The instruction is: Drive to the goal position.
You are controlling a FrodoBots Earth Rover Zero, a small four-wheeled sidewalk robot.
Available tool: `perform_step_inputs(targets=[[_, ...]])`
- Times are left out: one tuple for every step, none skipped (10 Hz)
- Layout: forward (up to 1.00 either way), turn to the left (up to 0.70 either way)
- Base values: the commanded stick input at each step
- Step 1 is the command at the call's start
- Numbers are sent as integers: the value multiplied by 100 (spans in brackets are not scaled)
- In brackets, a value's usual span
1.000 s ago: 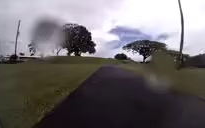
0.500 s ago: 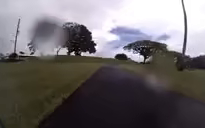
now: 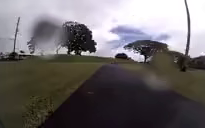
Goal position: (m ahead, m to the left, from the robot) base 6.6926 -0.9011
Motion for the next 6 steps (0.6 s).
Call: perform_step_inputs(targets=[[85, -32], [85, -34], [85, -34], [85, -34], [85, -34], [85, -34]])
